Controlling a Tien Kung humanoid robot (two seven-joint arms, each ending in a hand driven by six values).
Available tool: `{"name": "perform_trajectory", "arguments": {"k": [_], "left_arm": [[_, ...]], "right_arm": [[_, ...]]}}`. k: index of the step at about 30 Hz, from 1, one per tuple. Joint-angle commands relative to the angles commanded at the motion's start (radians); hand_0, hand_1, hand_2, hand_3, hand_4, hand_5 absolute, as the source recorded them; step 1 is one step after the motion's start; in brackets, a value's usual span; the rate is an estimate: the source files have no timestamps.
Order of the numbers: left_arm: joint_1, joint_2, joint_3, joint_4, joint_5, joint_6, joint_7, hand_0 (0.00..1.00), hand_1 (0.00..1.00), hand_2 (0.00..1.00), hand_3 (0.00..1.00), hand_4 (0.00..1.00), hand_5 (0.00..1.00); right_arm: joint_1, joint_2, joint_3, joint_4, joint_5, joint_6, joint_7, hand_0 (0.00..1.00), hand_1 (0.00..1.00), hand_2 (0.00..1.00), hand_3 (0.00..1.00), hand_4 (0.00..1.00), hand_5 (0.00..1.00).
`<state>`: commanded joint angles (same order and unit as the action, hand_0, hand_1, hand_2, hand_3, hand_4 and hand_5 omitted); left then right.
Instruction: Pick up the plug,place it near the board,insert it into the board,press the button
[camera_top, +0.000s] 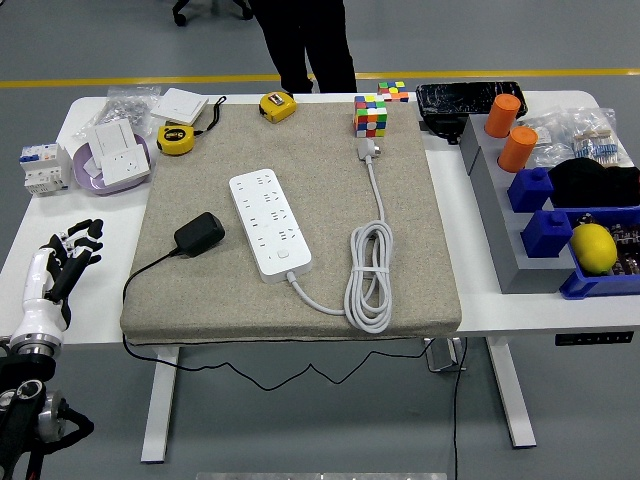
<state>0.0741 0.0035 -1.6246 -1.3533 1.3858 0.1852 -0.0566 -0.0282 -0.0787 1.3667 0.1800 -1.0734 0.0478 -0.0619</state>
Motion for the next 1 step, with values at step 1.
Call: {"name": "perform_trajectory", "arguments": {"k": [1], "left_arm": [[-0.001, -0.003, -0.006, -0.001, 0.001, 0.0, 0.0, 0.664, 0.709, 0.722, 0.752, 0.979, 0.65]], "right_arm": [[0.003, -0.001, 0.002, 0.0, -0.002, 0.0, -0.001, 0.827, 0.731, 0.715, 0.708, 0.998, 0.717]]}}
